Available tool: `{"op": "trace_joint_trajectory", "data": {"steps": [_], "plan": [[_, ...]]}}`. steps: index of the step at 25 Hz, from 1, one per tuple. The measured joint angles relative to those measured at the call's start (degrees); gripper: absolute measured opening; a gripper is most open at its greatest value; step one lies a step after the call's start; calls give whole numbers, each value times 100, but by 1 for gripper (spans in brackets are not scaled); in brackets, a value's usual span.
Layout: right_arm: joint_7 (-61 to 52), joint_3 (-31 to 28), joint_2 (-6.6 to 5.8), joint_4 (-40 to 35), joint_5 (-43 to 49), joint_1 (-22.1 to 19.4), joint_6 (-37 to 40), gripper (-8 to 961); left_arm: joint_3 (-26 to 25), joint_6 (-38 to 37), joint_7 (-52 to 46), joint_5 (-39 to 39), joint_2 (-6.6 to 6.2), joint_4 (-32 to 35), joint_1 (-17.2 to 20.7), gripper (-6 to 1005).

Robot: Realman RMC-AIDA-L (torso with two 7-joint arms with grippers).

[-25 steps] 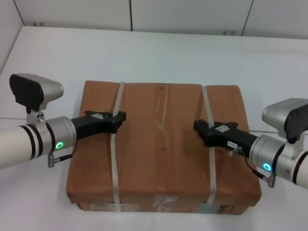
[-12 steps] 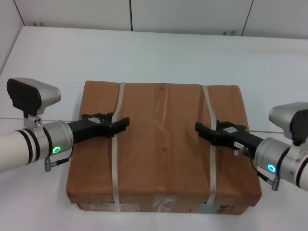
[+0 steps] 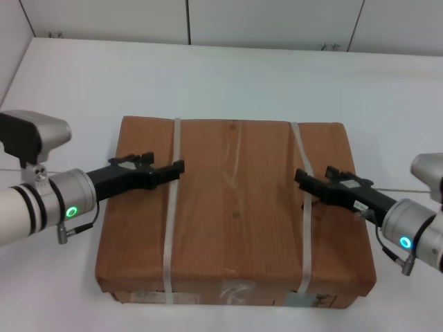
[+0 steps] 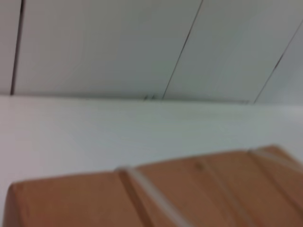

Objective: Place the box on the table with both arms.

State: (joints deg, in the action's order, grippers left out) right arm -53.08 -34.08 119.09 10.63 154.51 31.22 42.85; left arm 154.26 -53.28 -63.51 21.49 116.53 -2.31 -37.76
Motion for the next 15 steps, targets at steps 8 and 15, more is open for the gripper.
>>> {"op": "trace_joint_trajectory", "data": {"steps": [8,15], "plan": [[10,-47,-40,-685,41,-75,1835,841,46,-2421,734,682,-151,-295,375,815],[199,556,-206,-1519,531,245,4107,842,691,-4321,990,579,-648,-302,460,813]]}}
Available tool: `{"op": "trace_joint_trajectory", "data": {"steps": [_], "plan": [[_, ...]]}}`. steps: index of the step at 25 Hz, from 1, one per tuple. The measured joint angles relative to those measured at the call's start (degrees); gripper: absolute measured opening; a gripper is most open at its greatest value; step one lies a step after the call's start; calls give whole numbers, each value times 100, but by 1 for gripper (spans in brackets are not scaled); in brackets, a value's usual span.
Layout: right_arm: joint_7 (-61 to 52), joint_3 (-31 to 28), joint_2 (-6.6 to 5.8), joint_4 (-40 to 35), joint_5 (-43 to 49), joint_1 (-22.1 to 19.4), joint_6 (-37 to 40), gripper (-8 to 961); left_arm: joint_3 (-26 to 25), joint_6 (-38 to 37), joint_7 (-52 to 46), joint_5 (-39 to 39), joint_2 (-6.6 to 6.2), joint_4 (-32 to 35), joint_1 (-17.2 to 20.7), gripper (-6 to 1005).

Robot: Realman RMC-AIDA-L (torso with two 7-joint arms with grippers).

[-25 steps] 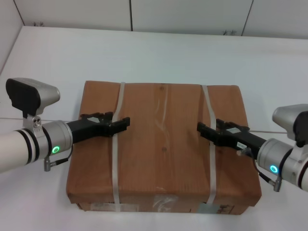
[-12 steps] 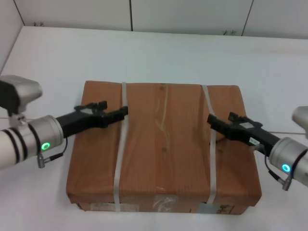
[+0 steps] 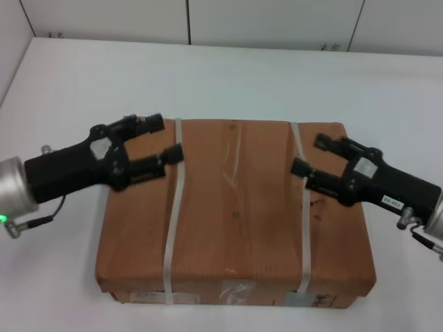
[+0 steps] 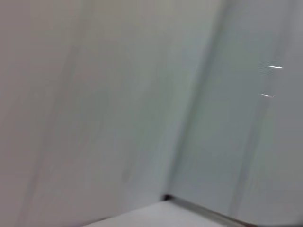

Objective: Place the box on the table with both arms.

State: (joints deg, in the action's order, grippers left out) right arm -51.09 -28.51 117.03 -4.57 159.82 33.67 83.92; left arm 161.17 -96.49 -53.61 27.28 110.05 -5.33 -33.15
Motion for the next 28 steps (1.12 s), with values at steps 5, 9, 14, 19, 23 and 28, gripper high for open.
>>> {"op": "trace_joint_trajectory", "data": {"steps": [5,9,14,19,23,28], "plan": [[35,618,-2,-218,34,357,587,842,282,-525,137,-39,-26,-181,-11,811],[182,651,74,-231,11,449,623,841,289,-595,238,-193,125,-341,-89,811],[231,565,111,-230,-94,493,655,841,293,-557,253,-237,174,-354,-129,811],[219,547,110,-238,-171,530,671,842,298,-534,253,-224,175,-355,-154,811],[219,550,110,-238,-174,560,636,842,301,-534,251,-197,172,-355,-164,811],[225,554,110,-238,-210,570,622,841,287,-534,214,-191,174,-355,-172,811]]}}
